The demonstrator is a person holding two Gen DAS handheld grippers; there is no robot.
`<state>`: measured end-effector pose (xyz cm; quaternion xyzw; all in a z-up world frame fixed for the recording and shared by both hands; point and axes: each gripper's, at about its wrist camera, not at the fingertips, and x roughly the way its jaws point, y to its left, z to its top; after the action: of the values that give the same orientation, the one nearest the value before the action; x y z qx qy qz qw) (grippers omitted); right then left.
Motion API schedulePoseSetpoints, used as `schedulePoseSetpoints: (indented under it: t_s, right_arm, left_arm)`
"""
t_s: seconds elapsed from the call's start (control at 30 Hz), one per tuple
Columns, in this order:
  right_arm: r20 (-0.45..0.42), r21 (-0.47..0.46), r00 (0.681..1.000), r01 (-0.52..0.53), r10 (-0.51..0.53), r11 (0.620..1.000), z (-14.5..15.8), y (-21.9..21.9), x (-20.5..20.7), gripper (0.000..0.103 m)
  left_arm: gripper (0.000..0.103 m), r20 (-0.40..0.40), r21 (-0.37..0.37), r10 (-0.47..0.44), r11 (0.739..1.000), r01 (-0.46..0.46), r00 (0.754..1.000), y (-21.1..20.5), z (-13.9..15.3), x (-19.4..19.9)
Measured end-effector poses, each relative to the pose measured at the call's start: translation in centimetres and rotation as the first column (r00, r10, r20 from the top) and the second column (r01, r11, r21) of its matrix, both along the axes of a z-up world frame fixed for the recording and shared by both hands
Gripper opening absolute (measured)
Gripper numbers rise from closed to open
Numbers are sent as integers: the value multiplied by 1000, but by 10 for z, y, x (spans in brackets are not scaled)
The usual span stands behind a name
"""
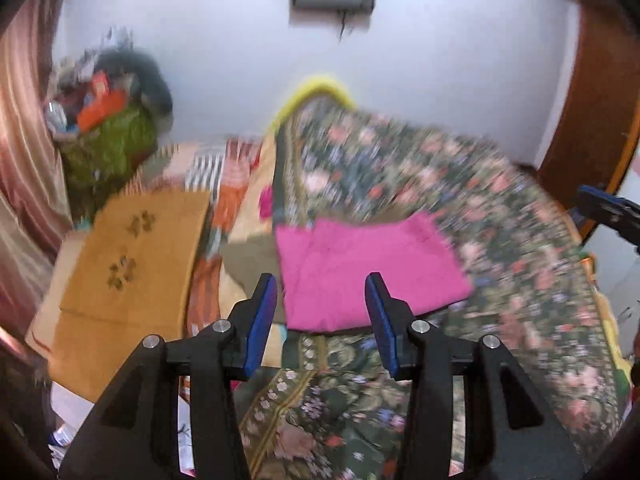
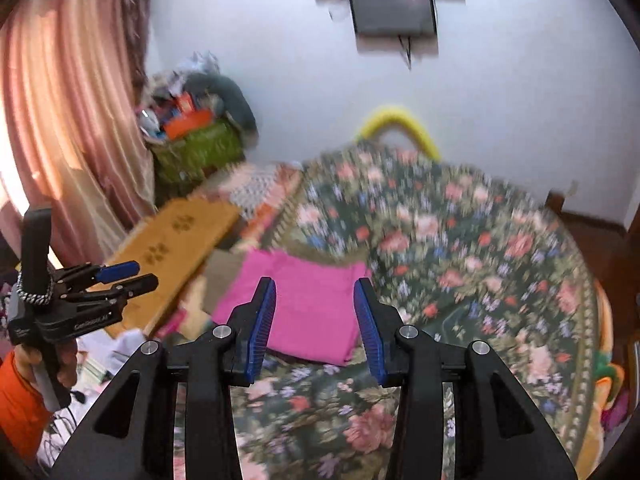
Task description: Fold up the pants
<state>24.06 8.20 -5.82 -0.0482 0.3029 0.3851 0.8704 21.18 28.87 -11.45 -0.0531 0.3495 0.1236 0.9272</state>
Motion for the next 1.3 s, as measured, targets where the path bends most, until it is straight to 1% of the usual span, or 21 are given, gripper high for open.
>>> schedulePoseSetpoints:
  t_s: [0.1,0.13,0.2,0.23,0.3,0.4,0.5,0.57,0.63,0.7,0.77,0.8,0.83,0.87,0.9,0.93,1.0,1.03,1.1,1.2,1.3]
  right_arm:
    - [84,49,996,-13,9,999,29,-16,-34,37]
    - [110,63,994,-19,12,998,37,-20,-45,37]
    - [168,105,986,-37,19,994,57,-33,-76,37]
    - [184,120,983,-43,20,992,63,-38,-87,37]
    - [232,160,972,-63,24,985,77,-50,-118,37]
    - [293,192,956,-85,25,978,88,-60,-155,37]
    - [337,229,941,-102,20,968,95,-71,-186,37]
    - [362,248,932,-102,6,963,98,-78,-203,37]
    - [380,259,925,-94,-12,961,98,-83,-215,40]
    - [382,274,924,-90,-22,958,97,-88,-226,59]
    - [394,280,918,-74,-44,957,95,-91,-231,68]
    - [401,277,915,-63,-56,959,94,-92,-235,73]
    - [403,274,913,-55,-63,960,93,-92,-237,76]
    - [404,274,912,-47,-71,961,93,-93,-240,84]
    - [406,276,911,-39,-80,960,92,-93,-241,90]
    - [406,279,910,-33,-87,960,92,-93,-242,92]
    - [408,280,907,-13,-107,960,92,-93,-244,101]
    - [410,281,904,1,-121,960,92,-93,-244,103]
    - [411,280,902,13,-132,960,92,-94,-248,103]
    - [396,277,907,28,-141,960,88,-97,-250,103]
    - [387,277,911,36,-146,960,86,-98,-251,103]
  left_arm:
    - [46,109,37,-33,999,29,994,-32,47,-42]
    - [46,134,48,-38,998,32,990,-40,58,-53]
    - [46,201,72,-42,997,28,979,-57,83,-81]
    - [46,243,74,-50,997,33,969,-66,97,-98]
    - [46,295,77,-63,996,42,953,-77,113,-123]
    - [46,382,120,-71,992,27,922,-99,136,-165]
    - [46,444,136,-77,991,18,893,-116,148,-201]
    - [47,473,136,-79,991,17,878,-124,152,-220]
    - [51,495,149,-81,989,8,865,-131,154,-236]
    - [63,514,158,-79,987,-4,854,-136,155,-250]
    - [67,527,159,-83,987,-3,846,-140,155,-261]
    - [71,529,161,-83,987,-4,845,-141,154,-264]
    - [75,530,160,-80,987,-7,844,-142,154,-267]
    - [84,533,153,-73,988,-11,843,-142,153,-270]
    - [90,533,149,-71,989,-11,843,-141,152,-271]
    - [92,535,143,-68,990,-11,842,-141,151,-272]
    - [99,534,137,-61,991,-15,843,-142,148,-277]
    - [101,534,136,-56,990,-21,843,-142,147,-277]
    - [102,534,130,-46,991,-28,844,-141,145,-279]
    - [102,520,123,-41,992,-27,853,-142,140,-279]
    - [102,517,122,-40,992,-28,855,-141,137,-279]
